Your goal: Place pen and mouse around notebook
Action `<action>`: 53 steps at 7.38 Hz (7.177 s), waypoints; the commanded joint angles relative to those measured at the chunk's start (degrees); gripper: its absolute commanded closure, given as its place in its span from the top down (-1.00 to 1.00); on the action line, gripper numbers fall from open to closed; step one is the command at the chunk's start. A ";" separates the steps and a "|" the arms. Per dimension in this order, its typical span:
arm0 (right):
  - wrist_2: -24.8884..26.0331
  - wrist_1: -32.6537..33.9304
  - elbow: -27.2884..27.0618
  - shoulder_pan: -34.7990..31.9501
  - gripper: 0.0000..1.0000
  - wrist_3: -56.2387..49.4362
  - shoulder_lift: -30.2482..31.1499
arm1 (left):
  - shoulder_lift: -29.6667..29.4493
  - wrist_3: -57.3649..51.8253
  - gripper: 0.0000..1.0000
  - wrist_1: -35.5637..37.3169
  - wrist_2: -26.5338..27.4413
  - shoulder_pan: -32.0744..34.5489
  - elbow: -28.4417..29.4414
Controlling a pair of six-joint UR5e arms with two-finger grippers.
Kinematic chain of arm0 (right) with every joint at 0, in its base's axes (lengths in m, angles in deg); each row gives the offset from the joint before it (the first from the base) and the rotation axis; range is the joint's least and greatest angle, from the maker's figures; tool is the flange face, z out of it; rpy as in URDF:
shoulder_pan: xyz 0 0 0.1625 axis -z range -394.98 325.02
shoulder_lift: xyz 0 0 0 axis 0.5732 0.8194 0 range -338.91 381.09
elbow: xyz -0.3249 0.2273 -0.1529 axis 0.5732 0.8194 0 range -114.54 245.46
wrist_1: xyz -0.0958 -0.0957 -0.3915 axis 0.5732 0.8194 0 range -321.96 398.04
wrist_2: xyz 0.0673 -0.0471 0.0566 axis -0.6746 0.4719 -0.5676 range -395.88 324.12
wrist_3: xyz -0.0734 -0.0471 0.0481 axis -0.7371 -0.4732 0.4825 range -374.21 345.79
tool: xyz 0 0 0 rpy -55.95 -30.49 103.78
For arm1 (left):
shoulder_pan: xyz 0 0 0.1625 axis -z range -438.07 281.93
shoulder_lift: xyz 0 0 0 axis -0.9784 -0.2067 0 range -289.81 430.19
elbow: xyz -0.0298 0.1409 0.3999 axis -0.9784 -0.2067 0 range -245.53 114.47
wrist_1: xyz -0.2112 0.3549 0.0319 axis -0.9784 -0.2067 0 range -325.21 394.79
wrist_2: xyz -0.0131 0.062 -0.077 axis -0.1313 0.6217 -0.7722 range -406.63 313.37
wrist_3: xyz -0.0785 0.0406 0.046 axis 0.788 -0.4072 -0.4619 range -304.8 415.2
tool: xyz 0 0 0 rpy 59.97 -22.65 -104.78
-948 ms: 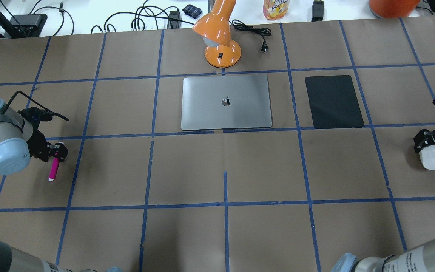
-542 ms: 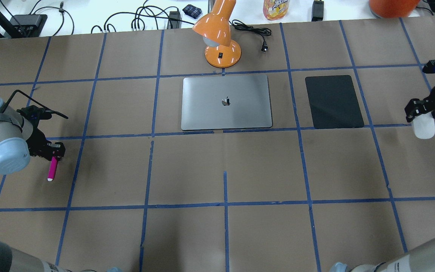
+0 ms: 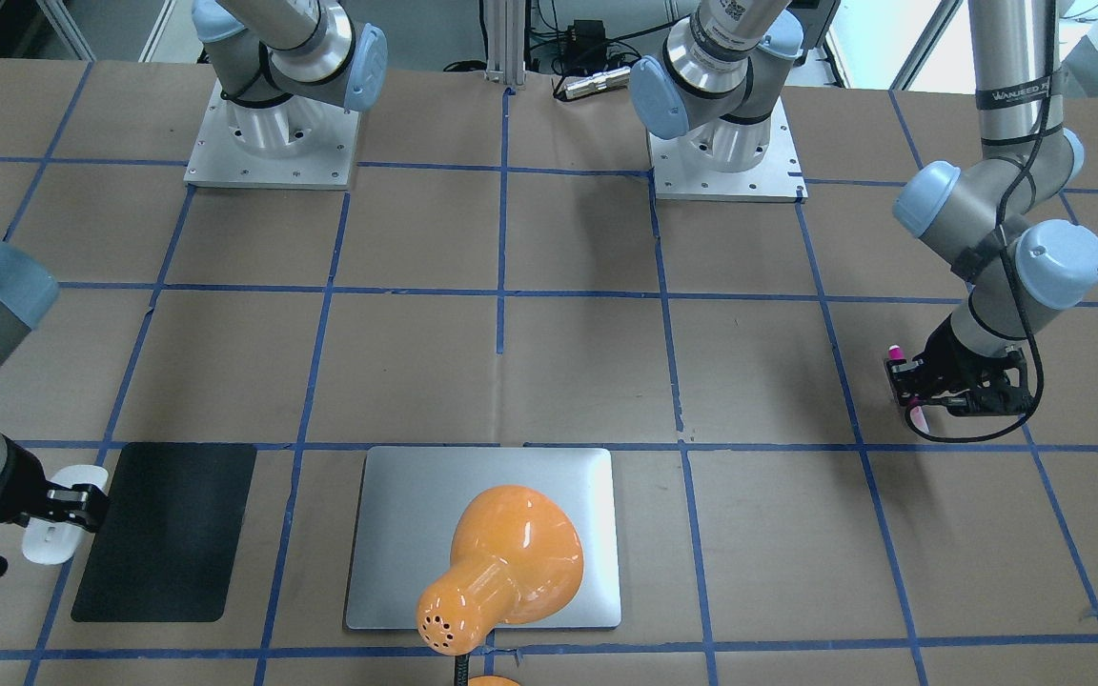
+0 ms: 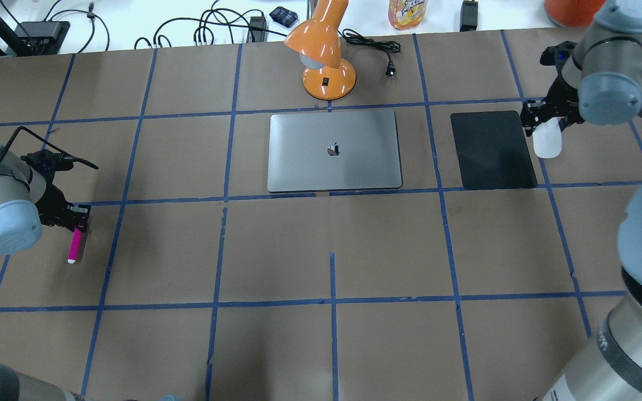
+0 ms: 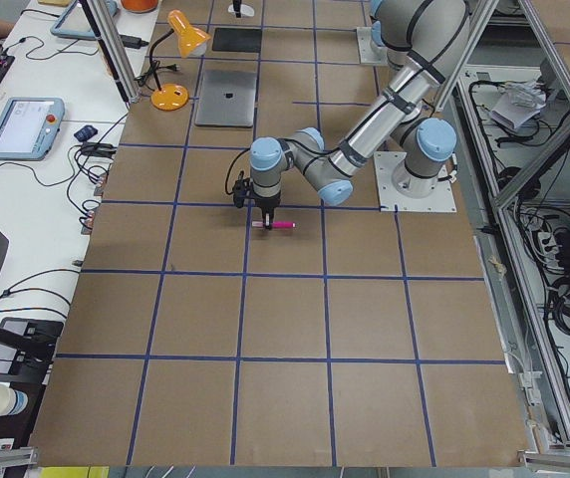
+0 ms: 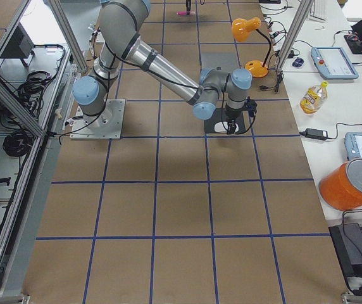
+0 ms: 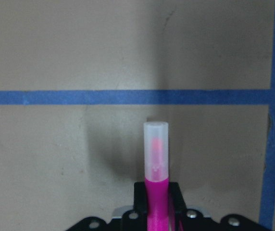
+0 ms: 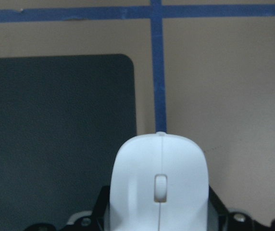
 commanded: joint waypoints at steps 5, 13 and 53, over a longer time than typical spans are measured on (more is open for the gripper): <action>-2.21 -0.11 2.18 -5.55 0.28 7.50 -5.12 | 10.66 42.00 -0.78 -12.13 -0.67 22.10 0.16; -1.86 -27.04 4.37 -7.82 1.00 8.03 19.00 | 1.82 123.18 -1.00 -13.89 -12.27 46.57 9.19; -2.03 -31.75 -1.16 -16.01 1.00 18.40 31.79 | 13.04 22.78 1.00 -47.73 -1.90 32.44 33.56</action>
